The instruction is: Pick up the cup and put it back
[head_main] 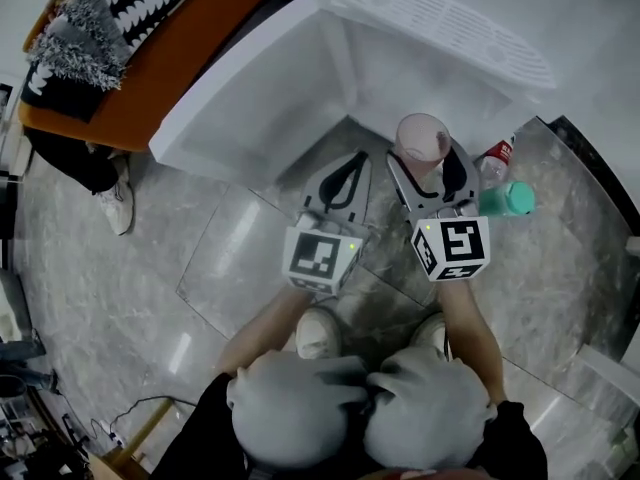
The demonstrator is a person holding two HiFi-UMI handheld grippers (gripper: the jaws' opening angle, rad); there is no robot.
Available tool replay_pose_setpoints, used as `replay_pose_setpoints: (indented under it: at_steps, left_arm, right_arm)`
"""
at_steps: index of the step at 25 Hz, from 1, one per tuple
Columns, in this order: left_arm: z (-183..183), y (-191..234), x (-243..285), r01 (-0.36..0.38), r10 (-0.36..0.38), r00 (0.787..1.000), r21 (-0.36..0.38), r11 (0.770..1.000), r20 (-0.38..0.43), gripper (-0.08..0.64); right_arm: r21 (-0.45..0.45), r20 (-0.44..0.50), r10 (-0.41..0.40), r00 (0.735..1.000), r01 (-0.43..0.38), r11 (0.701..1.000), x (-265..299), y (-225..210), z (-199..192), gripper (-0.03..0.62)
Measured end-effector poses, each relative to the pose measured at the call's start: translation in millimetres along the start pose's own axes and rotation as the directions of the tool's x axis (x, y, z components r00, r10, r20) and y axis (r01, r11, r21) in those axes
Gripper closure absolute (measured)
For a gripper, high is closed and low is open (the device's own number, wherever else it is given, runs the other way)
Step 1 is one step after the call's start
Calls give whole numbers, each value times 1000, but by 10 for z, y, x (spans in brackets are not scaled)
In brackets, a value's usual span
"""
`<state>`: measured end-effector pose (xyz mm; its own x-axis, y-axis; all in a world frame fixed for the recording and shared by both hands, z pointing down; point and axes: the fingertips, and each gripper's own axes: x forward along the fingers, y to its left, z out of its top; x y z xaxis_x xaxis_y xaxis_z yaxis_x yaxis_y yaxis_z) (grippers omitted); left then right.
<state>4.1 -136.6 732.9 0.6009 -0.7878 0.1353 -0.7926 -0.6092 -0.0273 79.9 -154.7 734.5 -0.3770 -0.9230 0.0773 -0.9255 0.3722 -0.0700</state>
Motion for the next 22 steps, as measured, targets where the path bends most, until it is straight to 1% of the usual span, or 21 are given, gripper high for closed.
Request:
replay_pose_setpoints:
  at_steps: [4, 7, 11, 14, 17, 20, 22]
  left_arm:
    - [15, -68, -5, 7, -7, 1000, -10, 1000, 8, 546]
    - [39, -61, 13, 5, -5, 1000, -27, 1000, 14, 546]
    - [8, -64, 1, 9, -9, 1000, -13, 1000, 8, 546]
    - [17, 97, -2, -23, 23, 1000, -29, 999, 1, 546]
    - [172, 300, -28, -43, 43, 999, -32, 999, 5, 546]
    - [437, 405, -81, -50, 52, 999, -77, 996, 17, 546]
    - [707, 435, -117, -37, 38, 999, -43, 998, 26, 546]
  right_arm:
    - [-22, 4, 8, 1000, -8, 1000, -100, 75, 11, 224]
    - [-22, 7, 21, 1000, -21, 1000, -97, 97, 14, 224]
    - [-42, 16, 41, 999, -41, 998, -157, 132, 77, 224]
    - [-59, 30, 70, 997, -68, 996, -155, 170, 234, 224]
    - [-73, 33, 109, 993, -106, 992, -116, 273, 432, 224]
    - [-95, 6, 160, 987, -159, 983, -153, 379, 623, 224]
    - [-107, 0, 189, 982, -187, 976, -164, 433, 830, 224]
